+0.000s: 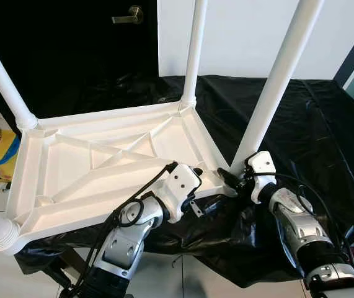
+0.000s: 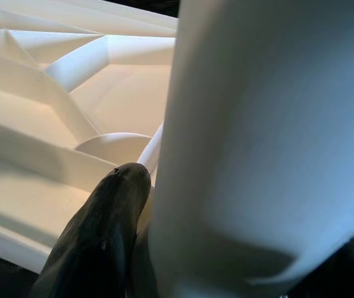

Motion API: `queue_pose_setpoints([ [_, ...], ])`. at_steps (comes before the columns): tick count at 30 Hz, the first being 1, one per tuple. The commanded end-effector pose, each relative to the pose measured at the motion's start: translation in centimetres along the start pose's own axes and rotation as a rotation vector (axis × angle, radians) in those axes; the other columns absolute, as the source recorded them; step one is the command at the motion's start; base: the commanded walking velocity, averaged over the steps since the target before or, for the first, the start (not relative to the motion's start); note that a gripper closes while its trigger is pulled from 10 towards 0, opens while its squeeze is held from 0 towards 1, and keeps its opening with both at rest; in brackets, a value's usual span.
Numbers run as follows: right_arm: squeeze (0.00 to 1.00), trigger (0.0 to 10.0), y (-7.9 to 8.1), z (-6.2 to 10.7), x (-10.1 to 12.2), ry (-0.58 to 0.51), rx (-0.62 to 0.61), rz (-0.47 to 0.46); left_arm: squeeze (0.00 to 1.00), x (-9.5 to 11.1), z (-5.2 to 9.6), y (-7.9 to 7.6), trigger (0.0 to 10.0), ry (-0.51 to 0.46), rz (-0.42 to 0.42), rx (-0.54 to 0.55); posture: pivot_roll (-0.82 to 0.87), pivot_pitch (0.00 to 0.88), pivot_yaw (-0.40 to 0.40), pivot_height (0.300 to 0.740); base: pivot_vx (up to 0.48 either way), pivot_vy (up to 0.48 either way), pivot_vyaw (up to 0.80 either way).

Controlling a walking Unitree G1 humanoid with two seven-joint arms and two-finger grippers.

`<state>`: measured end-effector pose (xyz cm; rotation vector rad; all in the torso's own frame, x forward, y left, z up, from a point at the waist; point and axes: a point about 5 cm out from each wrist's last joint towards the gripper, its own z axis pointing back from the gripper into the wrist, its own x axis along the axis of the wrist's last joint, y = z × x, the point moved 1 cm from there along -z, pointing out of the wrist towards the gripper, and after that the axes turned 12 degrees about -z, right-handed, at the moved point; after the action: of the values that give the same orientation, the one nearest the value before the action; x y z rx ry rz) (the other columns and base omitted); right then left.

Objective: Building children table

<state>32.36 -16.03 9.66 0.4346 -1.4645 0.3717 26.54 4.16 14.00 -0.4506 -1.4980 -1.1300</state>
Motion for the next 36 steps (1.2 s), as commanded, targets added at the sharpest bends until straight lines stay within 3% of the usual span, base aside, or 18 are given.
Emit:
queue_pose_setpoints([
  [1, 0.0, 10.0, -0.7, 0.9, -1.5, 0.051, -0.075, -0.049, 0.0, 0.1, -0.2, 0.3, 10.0, 0.012, -0.006, 0.04, -0.03, 0.0, -0.043, 0.74, 0.0, 0.0, 0.0],
  [12, 0.0, 10.0, -0.2, 1.2, -1.8, -0.05, -0.317, -0.196, 0.0, 0.2, -0.4, 0.2, 10.0, 0.005, -0.005, 0.029, -0.04, 0.0, -0.039, 0.74, 0.0, 0.0, 0.0],
  [15, 0.0, 10.0, 0.1, 1.2, -2.4, -0.066, -0.461, -0.254, 0.0, 0.2, -0.5, 0.2, 10.0, 0.003, -0.007, 0.026, -0.05, 0.0, -0.043, 0.74, 0.0, 0.0, 0.0],
  [20, 0.0, 10.0, 0.2, 1.1, -2.5, -0.074, -0.505, -0.27, 0.0, 0.2, -0.5, 0.2, 10.0, 0.002, -0.007, 0.027, -0.05, 0.0, -0.047, 0.74, 0.0, 0.0, 0.0],
  [22, 0.0, 10.0, 0.9, 0.9, -2.7, -0.092, -0.602, -0.322, 0.0, 0.2, -0.6, 0.3, 10.0, 0.0, -0.008, 0.032, -0.04, 0.0, -0.05, 0.74, 0.0, 0.0, 0.0],
  [26, 0.0, 10.0, 2.0, 0.5, -2.7, -0.095, -0.587, -0.354, 0.0, 0.3, -0.6, 0.3, 10.0, -0.002, -0.007, 0.033, -0.05, 0.0, -0.048, 0.74, 0.0, 0.0, 0.0],
  [36, 0.0, 10.0, 2.1, 0.6, -2.5, -0.103, -0.584, -0.351, 0.0, 0.3, -0.7, 0.5, 10.0, -0.004, -0.009, 0.035, -0.04, 0.0, -0.05, 0.74, 0.0, 0.0, 0.0],
])
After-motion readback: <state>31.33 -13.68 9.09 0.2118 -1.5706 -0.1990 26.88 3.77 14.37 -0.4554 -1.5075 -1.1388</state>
